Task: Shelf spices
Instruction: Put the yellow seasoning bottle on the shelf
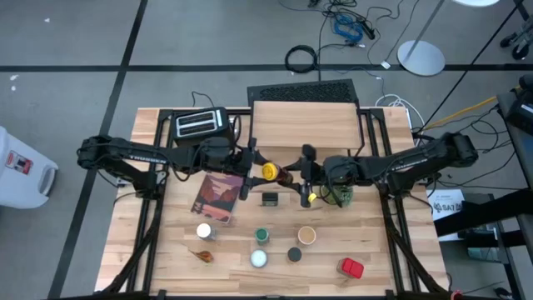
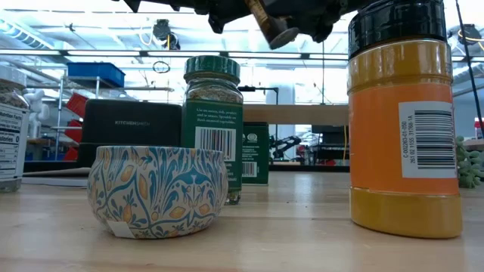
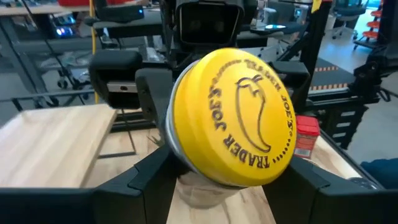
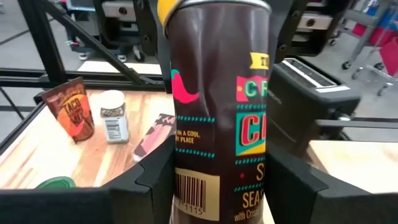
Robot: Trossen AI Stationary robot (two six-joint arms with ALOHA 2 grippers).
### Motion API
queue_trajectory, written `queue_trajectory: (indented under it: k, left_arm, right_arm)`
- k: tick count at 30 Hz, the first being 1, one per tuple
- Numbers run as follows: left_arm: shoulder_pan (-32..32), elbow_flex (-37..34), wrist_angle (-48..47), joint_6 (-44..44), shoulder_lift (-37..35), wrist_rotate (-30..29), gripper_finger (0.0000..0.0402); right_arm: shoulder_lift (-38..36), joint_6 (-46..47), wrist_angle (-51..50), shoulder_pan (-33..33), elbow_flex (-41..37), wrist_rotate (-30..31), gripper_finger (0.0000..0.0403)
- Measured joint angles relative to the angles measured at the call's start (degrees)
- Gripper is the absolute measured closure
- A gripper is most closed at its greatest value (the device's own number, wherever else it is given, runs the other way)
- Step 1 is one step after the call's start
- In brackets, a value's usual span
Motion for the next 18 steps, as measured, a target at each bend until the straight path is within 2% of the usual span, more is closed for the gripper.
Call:
queue_trajectory:
  k: [9, 18]
  left_arm:
    - [0.0, 0.0, -1.6, -1.6, -0.1, 1.0, 0.0186]
    - [0.0, 0.1, -1.8, -1.5, -0.1, 1.0, 0.0186]
  right_arm:
    - [3.8, -1.6, 5.0, -0.1, 0.0, -1.3, 0.0216]
    - [4.0, -1.9, 5.9, -0.1, 0.0, -1.5, 0.0234]
